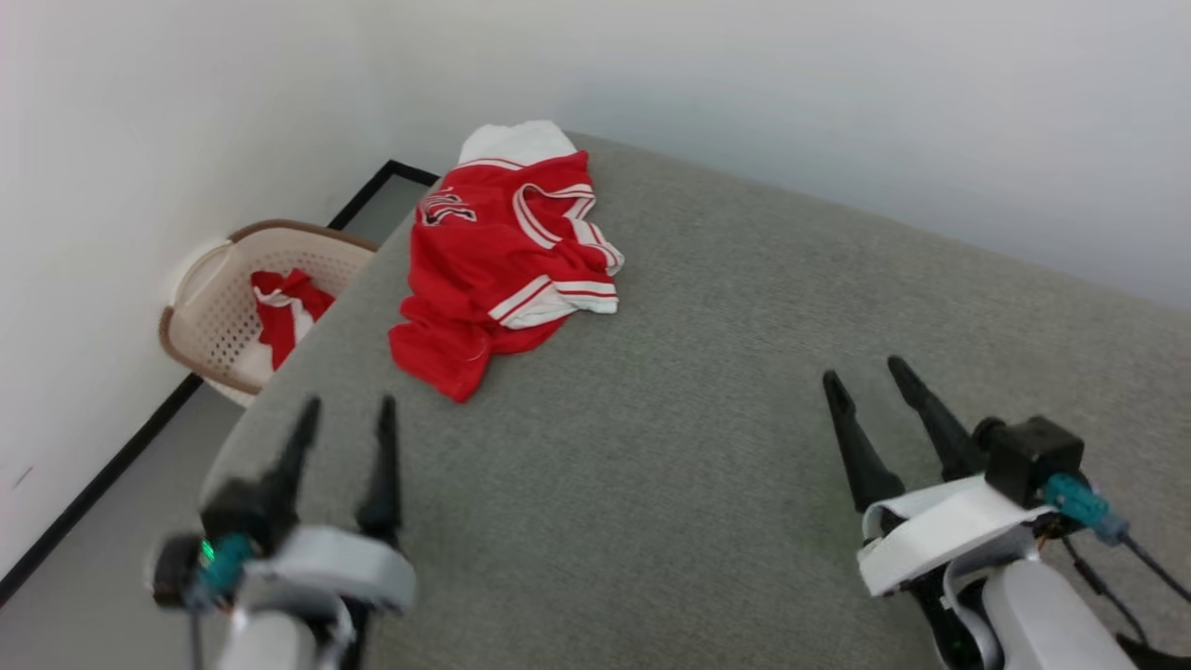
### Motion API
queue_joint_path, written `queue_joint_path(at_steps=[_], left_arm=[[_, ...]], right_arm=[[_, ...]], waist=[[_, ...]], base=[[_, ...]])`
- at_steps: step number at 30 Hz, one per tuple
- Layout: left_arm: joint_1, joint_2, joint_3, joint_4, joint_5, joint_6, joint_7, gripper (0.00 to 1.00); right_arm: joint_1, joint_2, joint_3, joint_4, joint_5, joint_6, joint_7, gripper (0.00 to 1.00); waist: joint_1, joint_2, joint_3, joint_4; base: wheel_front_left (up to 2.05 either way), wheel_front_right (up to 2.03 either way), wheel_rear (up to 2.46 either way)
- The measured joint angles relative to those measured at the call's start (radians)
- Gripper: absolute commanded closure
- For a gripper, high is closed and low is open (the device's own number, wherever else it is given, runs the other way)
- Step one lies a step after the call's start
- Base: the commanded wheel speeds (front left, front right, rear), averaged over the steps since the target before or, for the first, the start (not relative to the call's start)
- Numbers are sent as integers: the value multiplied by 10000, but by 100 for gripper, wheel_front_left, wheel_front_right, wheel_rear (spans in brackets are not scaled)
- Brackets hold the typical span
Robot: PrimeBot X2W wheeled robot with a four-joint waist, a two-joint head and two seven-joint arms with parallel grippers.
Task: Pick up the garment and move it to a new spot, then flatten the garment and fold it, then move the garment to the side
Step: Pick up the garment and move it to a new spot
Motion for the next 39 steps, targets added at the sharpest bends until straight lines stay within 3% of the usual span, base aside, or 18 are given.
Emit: queue_joint_path(at_steps=[11, 19, 24, 26, 29, 39], left_arm=[[-3956, 2240, 872, 3969, -1442, -495, 648, 0], [-6271, 3818, 965, 6602, -2918, -537, 3534, 0], [-7086, 4098, 575, 7421, -4207, -539, 6410, 0], [-7199, 4454, 307, 7394, -4443, -554, 7102, 0], [-7541, 5032, 234, 7589, -4709, -550, 7682, 0], [-8079, 5258, 54, 8495, -5095, -514, 8575, 0]], right_arm=[[-335, 148, 238, -796, -73, 2, -2, 0], [-663, 336, 265, -1106, 59, 2, -2, 0], [-768, 334, 514, -1239, 79, 2, -2, 0], [-964, 213, 685, -1264, -10, 2, 0, 0], [-1380, 6, 989, -1377, -90, 2, 0, 0], [-2072, -211, 1628, -1634, -81, 2, 0, 0]], waist=[[0, 0, 223, -1543], [0, -1, 998, -3276], [0, 0, 1654, -4165], [0, 0, 1983, -4416], [1, 0, 2521, -4710], [0, 0, 3911, -5515]], base=[[0, 0, 0], [0, 0, 0], [0, 0, 0], [0, 0, 0], [0, 0, 0], [0, 0, 0]])
